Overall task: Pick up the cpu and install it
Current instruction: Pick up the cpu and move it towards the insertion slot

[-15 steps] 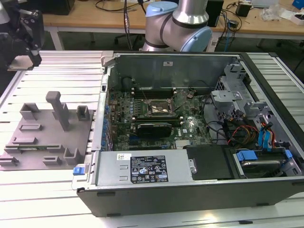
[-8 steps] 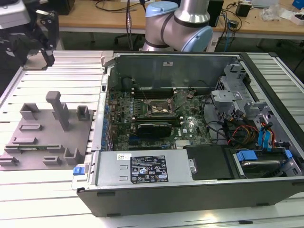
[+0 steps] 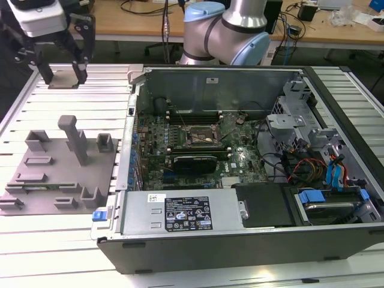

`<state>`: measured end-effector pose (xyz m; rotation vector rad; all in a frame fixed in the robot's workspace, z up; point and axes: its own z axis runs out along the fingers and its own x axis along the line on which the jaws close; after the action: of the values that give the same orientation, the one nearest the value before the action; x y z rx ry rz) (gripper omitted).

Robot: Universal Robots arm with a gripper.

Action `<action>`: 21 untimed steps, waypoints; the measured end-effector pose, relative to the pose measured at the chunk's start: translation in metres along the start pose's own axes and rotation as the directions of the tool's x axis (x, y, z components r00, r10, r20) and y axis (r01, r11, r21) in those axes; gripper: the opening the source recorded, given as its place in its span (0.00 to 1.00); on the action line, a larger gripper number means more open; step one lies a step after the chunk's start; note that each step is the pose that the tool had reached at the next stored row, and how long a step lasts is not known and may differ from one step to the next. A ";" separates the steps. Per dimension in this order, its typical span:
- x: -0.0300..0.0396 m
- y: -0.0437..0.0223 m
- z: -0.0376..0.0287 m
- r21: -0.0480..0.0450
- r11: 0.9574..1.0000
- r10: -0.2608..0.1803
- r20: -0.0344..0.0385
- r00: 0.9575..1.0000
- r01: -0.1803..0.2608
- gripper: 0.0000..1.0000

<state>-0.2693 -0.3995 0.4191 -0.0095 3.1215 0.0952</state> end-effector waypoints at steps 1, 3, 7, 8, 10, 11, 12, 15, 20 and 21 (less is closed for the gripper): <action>-0.0038 -0.0001 0.0001 0.000 1.000 0.000 0.000 1.000 0.000 0.55; -0.0115 -0.0001 0.0002 0.000 1.000 0.000 0.000 1.000 0.000 0.55; -0.0334 -0.0002 0.0006 0.000 1.000 0.000 0.000 1.000 0.000 0.55; -0.0374 -0.0002 0.0007 0.000 1.000 0.000 0.000 1.000 0.000 0.55; -0.0463 -0.0004 0.0009 0.000 1.000 0.000 0.000 1.000 0.000 0.55; -0.0501 -0.0003 0.0009 0.000 1.000 0.000 0.000 1.000 0.000 0.55; -0.0531 -0.0003 0.0010 0.000 1.000 0.000 0.000 1.000 0.000 0.55; -0.0644 -0.0005 0.0013 0.000 1.000 0.000 0.000 1.000 0.000 0.55; -0.0838 -0.0006 0.0016 0.000 1.000 0.000 0.000 1.000 0.000 0.55; -0.0874 -0.0006 0.0017 0.000 1.000 0.000 0.000 1.000 0.000 0.55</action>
<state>-0.1819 -0.3995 0.4190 -0.0094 3.1215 0.0953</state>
